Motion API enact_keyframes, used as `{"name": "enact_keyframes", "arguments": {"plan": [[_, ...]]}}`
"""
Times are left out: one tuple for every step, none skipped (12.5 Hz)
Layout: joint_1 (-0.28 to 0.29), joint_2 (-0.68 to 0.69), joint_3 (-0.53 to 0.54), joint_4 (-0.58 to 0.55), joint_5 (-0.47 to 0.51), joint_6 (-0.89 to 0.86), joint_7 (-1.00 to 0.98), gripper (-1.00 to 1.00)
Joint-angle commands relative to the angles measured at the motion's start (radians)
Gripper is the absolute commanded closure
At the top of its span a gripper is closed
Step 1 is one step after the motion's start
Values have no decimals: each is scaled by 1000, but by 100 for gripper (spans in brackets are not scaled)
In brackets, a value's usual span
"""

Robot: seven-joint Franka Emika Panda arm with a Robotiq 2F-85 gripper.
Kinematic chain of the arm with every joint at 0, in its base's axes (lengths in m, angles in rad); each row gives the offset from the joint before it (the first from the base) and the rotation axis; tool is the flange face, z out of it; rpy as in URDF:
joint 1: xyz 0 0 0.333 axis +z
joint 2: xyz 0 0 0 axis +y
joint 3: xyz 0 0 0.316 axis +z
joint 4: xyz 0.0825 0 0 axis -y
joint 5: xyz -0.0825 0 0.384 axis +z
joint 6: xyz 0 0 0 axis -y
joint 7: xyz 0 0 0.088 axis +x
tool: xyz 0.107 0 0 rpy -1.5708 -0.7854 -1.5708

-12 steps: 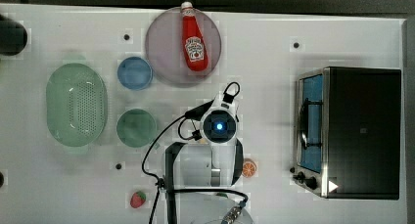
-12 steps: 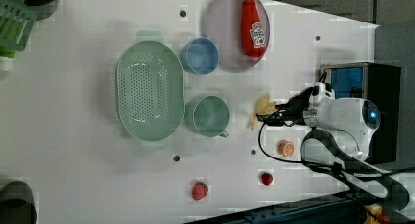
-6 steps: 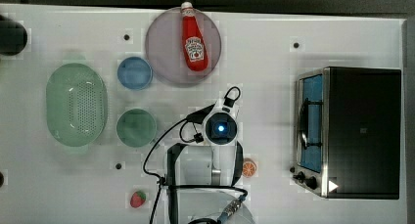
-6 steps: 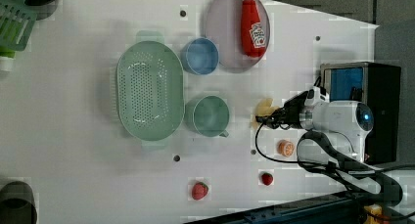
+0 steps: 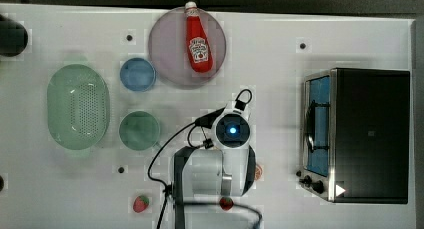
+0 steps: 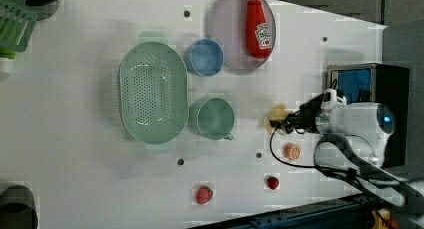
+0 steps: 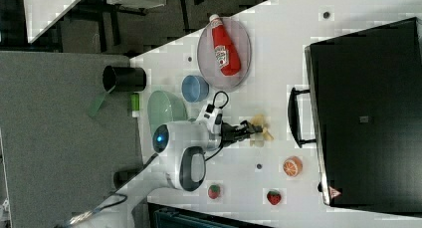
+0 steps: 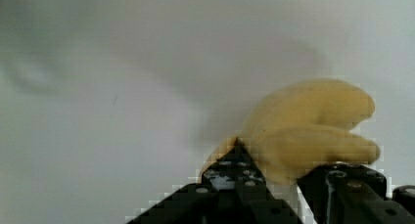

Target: Pick Banana and place it in mug.

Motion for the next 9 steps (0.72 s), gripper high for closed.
{"name": "enact_keyframes", "arguments": {"plan": [[1,-218,-15,73,4,-210,-15,36],[2,-274,-11,96,4,-304,-13,36],[4,-324,-4,120,4,-384,-11,36],[6,-365,7,141,4,-446,-1,36],[7,-398,23,159,5,-495,28,36],[10,-421,42,173,5,-535,78,36],[14,-435,64,180,7,-564,133,36],[19,-444,89,181,8,-577,176,36],[27,-447,118,182,17,-577,211,36]]}}
